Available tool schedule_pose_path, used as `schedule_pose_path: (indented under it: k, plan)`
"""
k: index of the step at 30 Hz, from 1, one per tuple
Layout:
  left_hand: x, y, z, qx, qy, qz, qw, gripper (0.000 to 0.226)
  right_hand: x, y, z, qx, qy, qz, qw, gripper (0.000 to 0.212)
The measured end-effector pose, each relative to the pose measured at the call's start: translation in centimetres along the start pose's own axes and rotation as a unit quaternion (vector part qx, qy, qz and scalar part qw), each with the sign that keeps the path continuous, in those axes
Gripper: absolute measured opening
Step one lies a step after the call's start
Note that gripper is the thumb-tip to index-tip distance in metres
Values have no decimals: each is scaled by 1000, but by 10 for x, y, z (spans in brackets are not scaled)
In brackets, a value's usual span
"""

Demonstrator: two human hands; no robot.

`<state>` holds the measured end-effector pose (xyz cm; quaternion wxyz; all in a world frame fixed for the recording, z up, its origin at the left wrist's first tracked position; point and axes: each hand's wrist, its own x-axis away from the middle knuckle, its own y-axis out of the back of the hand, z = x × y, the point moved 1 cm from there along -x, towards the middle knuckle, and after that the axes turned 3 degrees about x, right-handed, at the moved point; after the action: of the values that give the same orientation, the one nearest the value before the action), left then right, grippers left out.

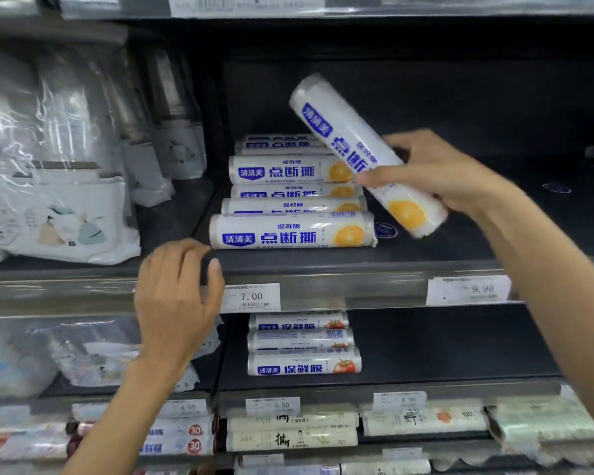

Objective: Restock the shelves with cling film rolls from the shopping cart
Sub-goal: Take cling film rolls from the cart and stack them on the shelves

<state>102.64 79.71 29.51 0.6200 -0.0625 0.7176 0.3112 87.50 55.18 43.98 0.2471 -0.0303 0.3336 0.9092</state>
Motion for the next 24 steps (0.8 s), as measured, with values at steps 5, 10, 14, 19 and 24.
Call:
schedule_pose_path:
  k: [5,10,14,19,24]
  plan:
    - [4,-20,11,-18,-36,-25,999,39,-69,-19,19,232,88,48,967,55]
    - [5,-24,13,-23,-42,-42,998,39,-103,-49,5,288,129,77,946,57]
    - [2,-22,14,-35,-63,-31,997,37,-104,-50,-4,307,163,68,935,57]
    - [-1,-21,15,-40,-69,-32,996,37,-85,-40,-10,269,178,34,946,62]
    - [-1,-24,15,-45,-63,-36,996,38,-49,-8,-47,255,132,-25,957,72]
